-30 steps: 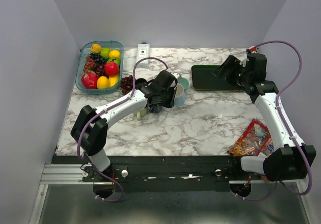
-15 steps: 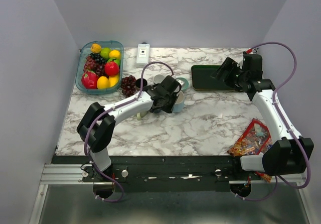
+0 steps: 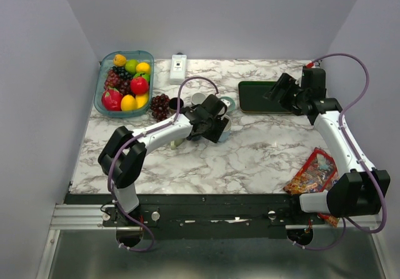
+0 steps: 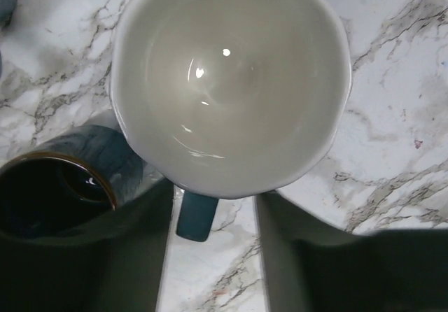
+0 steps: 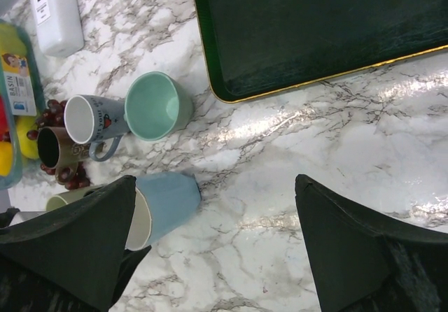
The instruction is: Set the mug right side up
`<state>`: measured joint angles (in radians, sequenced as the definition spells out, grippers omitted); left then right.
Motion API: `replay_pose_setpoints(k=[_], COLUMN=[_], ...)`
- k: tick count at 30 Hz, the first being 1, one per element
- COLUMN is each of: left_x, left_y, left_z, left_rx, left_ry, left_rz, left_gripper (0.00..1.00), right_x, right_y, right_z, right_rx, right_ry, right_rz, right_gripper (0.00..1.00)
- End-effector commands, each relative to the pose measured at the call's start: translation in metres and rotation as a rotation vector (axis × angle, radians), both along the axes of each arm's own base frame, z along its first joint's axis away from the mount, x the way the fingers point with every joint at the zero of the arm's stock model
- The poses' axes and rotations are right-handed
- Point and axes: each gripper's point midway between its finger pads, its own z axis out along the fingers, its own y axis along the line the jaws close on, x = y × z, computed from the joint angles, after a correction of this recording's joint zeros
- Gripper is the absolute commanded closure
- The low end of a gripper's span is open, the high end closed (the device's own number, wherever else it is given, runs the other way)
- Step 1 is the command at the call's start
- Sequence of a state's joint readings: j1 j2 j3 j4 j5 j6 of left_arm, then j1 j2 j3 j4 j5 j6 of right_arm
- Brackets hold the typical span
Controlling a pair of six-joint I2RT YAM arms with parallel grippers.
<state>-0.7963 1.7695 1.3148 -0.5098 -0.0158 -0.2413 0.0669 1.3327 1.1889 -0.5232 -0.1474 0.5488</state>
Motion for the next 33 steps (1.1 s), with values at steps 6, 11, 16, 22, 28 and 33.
replay_pose_setpoints(k=[6, 11, 16, 22, 28, 33], left_x=[0.019, 0.02, 0.017, 0.007, -0.003, -0.005], left_y=[0.014, 0.048, 0.087, 0.138, 0.158, 0.159], left_z=[0.1, 0.166, 0.209, 0.261, 0.276, 0.274], left_rx=[-0.124, -0.215, -0.232, -0.261, -0.277, -0.276], left_ry=[-0.258, -0.387, -0.49, -0.636, -0.684, -0.677], left_rz=[0.094, 0.212, 0.328, 0.461, 0.502, 0.497], left_gripper=[0.07, 0.01, 0.01, 0.01, 0.01, 0.01], right_x=[-0.002, -0.001, -0.003, -0.006, -0.005, -0.004], right_y=[-0.019, -0.029, -0.044, -0.051, -0.045, -0.043], right_z=[0.015, 0.031, 0.062, 0.087, 0.089, 0.084], right_rx=[-0.041, -0.079, -0.127, -0.144, -0.121, -0.114], right_ry=[0.014, -0.071, -0.164, -0.232, -0.236, -0.223], right_rz=[-0.119, -0.157, -0.216, -0.239, -0.221, -0.215], right_gripper=[0.0, 0.0, 0.0, 0.0, 0.0, 0.0])
